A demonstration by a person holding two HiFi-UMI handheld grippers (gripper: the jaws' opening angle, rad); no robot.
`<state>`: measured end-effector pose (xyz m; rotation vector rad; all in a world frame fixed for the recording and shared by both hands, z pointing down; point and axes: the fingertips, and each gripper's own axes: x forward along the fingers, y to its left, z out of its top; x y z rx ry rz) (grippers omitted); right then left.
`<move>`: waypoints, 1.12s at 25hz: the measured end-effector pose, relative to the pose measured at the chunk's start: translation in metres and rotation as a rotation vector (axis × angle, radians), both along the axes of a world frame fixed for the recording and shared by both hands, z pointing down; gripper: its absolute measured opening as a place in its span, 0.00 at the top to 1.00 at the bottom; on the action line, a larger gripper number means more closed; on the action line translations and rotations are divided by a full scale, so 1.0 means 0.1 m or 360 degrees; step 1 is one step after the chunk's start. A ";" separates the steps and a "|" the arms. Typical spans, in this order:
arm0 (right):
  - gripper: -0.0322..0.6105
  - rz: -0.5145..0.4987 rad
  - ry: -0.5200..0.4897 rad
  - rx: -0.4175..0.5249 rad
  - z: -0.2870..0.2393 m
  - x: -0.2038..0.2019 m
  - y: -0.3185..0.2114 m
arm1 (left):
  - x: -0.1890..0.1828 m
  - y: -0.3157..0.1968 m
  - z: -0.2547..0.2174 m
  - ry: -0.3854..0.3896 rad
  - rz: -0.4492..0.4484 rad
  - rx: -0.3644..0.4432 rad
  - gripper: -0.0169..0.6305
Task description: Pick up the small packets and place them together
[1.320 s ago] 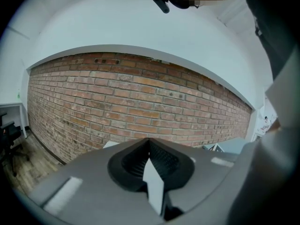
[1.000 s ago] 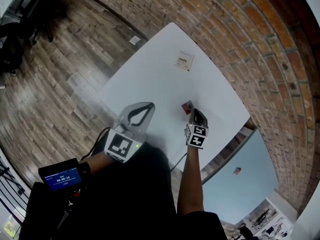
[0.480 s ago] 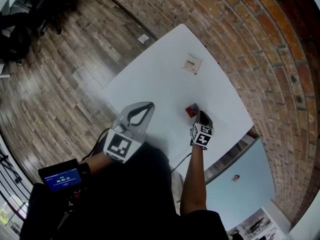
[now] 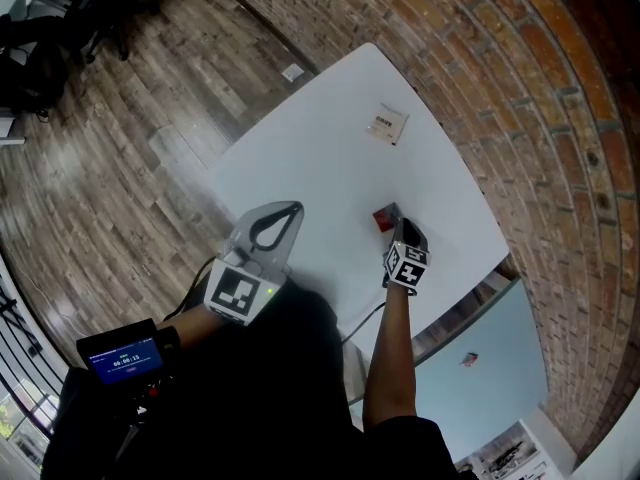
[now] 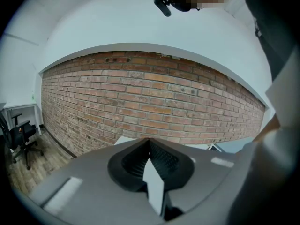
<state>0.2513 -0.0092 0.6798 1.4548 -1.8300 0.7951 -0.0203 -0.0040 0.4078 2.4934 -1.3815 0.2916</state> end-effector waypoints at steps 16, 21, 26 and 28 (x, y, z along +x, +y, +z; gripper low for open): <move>0.78 -0.0080 -0.0012 0.0121 -0.13 -0.17 0.01 | -0.09 0.03 0.01 -0.0007 -0.0030 0.0028 0.97; 0.80 0.0047 -0.0123 0.0193 -0.26 -0.21 0.00 | -0.09 0.03 0.00 -0.0003 -0.0034 0.0040 0.97; 0.86 0.0086 -0.0170 0.0390 -0.75 -0.23 -0.04 | -0.05 0.07 -0.08 0.0013 -0.0014 0.0082 0.97; 0.92 0.0124 -0.0228 0.0485 -1.03 -0.25 -0.04 | -0.03 0.07 -0.10 0.0012 0.0002 0.0097 0.97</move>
